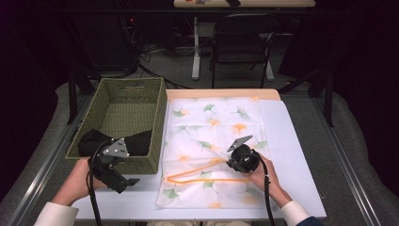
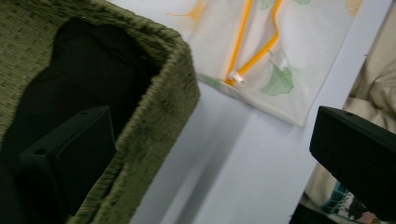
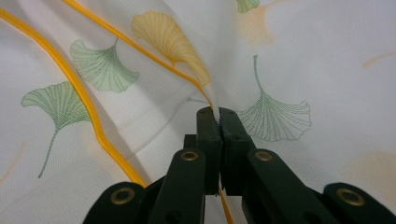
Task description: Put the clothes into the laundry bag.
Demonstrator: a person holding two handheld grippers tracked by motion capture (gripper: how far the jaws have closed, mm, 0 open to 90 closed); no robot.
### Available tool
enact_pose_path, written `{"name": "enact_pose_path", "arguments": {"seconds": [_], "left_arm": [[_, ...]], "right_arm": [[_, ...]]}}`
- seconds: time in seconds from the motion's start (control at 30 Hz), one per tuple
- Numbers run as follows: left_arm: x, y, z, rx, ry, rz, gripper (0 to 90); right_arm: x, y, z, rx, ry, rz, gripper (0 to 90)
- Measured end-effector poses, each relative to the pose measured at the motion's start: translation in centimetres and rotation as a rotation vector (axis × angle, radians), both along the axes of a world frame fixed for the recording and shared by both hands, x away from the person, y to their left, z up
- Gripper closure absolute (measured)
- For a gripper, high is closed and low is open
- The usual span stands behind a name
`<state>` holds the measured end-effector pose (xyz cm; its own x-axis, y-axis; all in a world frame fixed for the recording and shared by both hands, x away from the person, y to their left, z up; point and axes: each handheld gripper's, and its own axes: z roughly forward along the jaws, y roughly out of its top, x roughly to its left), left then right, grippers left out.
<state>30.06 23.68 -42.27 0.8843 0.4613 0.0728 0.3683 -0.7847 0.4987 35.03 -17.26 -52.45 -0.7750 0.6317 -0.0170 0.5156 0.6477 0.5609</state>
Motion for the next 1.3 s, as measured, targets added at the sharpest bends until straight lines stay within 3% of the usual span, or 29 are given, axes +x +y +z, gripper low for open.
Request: {"name": "enact_pose_path", "arguments": {"seconds": [0.13, 0.43, 0.5, 0.9, 1.13, 1.3], "left_arm": [[1.3, 0.3, 0.4, 0.061, 0.003, -0.001, 0.0], [3.2, 0.4, 1.2, 0.138, 0.000, -0.023, 0.0], [3.6, 0.6, 1.6, 0.116, -0.004, -0.031, 0.0], [6.7, 2.0, 2.5, 0.147, -0.012, -0.009, 0.0], [8.7, 3.0, 1.7, 0.172, 0.032, 0.022, 0.0], [9.7, 3.2, 1.5, 0.174, 0.032, 0.018, 0.0]], "right_arm": [[0.0, 0.0, 0.0, 0.001, 0.001, -0.001, 88.4], [0.0, 0.0, 0.0, 0.000, 0.001, -0.001, 88.4], [0.0, 0.0, 0.1, 0.002, -0.002, 0.000, 88.4], [0.0, -0.1, 0.2, 0.003, -0.010, 0.007, 88.4], [-0.1, -0.1, 0.2, 0.000, -0.012, 0.008, 88.4], [-0.1, -0.1, 0.4, -0.001, -0.017, 0.004, 88.4]]}}
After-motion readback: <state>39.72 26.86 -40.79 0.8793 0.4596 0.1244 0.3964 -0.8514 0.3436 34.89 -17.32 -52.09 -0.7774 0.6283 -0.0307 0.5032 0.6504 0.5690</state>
